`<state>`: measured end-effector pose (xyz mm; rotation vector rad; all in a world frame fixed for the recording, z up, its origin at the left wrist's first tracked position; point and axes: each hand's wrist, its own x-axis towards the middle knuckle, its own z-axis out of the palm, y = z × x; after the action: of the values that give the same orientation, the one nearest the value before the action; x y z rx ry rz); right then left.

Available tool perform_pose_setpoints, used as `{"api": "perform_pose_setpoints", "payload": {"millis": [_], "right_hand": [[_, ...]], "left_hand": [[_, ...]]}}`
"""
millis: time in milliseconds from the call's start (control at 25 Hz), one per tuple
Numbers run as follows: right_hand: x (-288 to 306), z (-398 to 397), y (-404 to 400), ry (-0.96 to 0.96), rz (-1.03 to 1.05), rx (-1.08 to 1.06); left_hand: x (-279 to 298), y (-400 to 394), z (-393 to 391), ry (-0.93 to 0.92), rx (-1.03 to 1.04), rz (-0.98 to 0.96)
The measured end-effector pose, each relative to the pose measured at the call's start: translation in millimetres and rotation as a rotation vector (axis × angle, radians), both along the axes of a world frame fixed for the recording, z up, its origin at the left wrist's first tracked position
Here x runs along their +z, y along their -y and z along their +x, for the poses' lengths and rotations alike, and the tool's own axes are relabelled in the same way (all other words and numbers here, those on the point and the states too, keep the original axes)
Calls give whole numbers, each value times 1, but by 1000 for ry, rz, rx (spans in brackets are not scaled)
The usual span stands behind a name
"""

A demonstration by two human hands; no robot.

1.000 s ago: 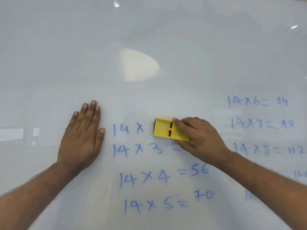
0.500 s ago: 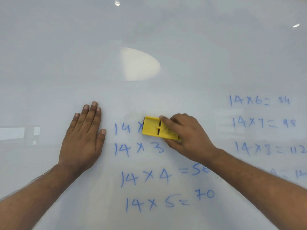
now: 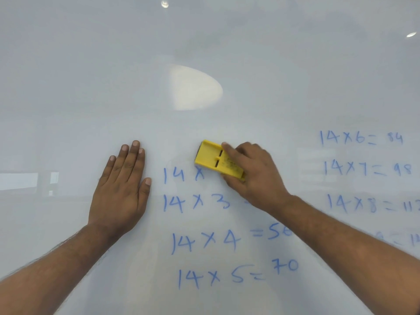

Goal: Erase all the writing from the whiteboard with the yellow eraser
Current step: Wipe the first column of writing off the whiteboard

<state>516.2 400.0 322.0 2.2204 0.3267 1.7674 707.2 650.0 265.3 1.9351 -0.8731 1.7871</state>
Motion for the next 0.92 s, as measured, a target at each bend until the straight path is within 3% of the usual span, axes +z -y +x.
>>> {"api": "perform_pose_setpoints", "payload": {"millis": [240,520,800,920], "right_hand": [[-14,-9,16,-185,-310,-54],[14,6,-13,-3,10,22],[-20,3,-2,-191,-338,-48],[1,-7,10,-153,-256,-76]], "left_hand": [[-5,-2,-2,-9,-9,5],[-7,-1,-2,-5,-12,3],[-14,-5,-1,-1,-25,20],[-20,-3,-2,-9,-20,-1]]}}
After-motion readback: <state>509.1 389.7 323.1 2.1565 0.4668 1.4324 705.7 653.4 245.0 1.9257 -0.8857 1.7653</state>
